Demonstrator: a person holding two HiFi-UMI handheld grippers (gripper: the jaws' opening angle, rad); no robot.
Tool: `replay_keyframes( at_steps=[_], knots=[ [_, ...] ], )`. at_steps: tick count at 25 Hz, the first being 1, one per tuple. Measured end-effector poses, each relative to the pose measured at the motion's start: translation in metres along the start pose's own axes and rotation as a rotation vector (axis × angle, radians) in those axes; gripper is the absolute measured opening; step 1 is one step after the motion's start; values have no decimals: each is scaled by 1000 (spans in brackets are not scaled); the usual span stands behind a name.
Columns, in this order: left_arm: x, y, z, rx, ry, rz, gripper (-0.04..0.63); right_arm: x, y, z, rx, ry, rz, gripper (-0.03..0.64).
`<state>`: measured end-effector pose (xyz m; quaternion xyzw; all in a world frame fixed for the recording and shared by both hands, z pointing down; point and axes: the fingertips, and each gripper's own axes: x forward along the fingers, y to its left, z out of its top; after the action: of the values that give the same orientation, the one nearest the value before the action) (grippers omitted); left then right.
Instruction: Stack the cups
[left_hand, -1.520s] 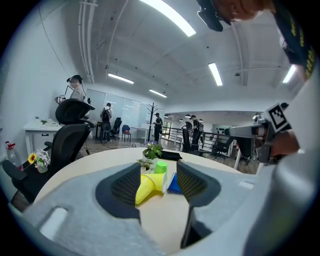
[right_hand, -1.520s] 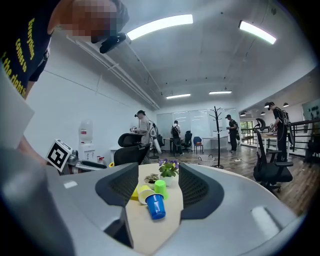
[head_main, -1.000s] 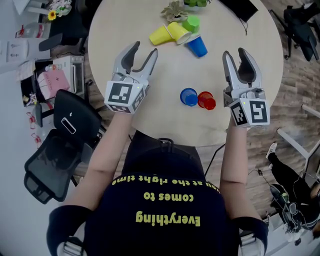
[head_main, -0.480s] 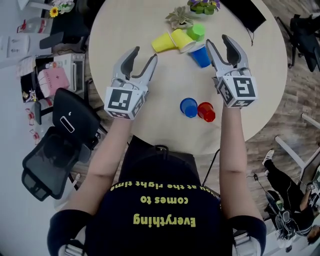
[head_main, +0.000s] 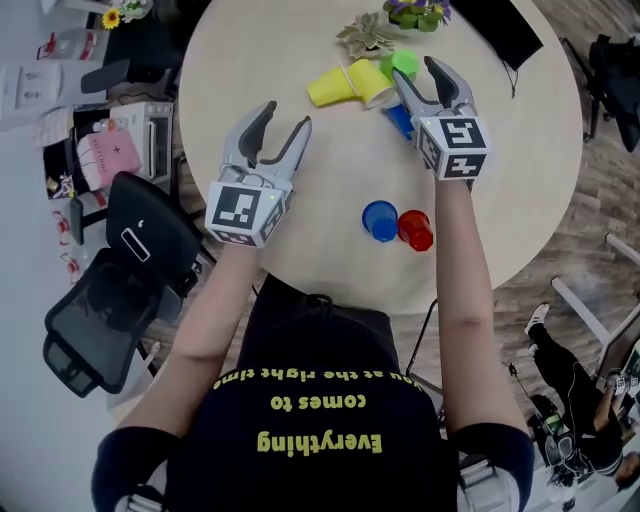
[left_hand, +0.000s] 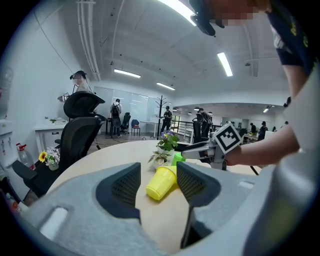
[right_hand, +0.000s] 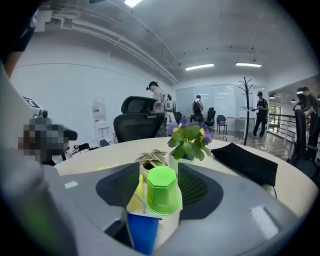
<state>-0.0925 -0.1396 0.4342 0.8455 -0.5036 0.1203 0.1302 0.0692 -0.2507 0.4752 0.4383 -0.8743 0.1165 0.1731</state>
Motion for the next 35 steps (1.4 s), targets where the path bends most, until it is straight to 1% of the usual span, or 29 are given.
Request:
replay_keyframes(
  at_steps=[6, 8, 11, 16, 21, 25, 28, 32, 35],
  knots=[
    [-2, 1, -2, 23, 12, 4, 224, 13, -1, -15, -14, 58, 6, 242],
    [-3, -1, -2, 33, 16, 3, 224, 14, -2, -16, -20, 61, 0, 215],
    [-5, -2, -4, 32, 21, 2, 224, 13, -3, -15, -24, 61, -11, 213],
    [-8, 0, -1, 29, 13, 6, 224, -2, -13, 3, -41, 0, -60, 213],
    [-10, 0, 5, 31, -2, 5, 224, -34, -14, 33, -56, -79, -79, 212],
    [-13, -4, 9, 33, -17, -6, 224, -70, 2, 53, -92, -124, -78, 212],
    [-17, -8, 14, 35, -29, -16, 224, -98, 20, 65, -99, -157, -69, 212],
    [-23, -15, 21, 37, -43, -32, 224, -136, 48, 67, -70, -166, -46, 212],
    [-31, -22, 23, 36, -51, -43, 224, -159, 80, 62, -35, -174, 17, 212]
  ],
)
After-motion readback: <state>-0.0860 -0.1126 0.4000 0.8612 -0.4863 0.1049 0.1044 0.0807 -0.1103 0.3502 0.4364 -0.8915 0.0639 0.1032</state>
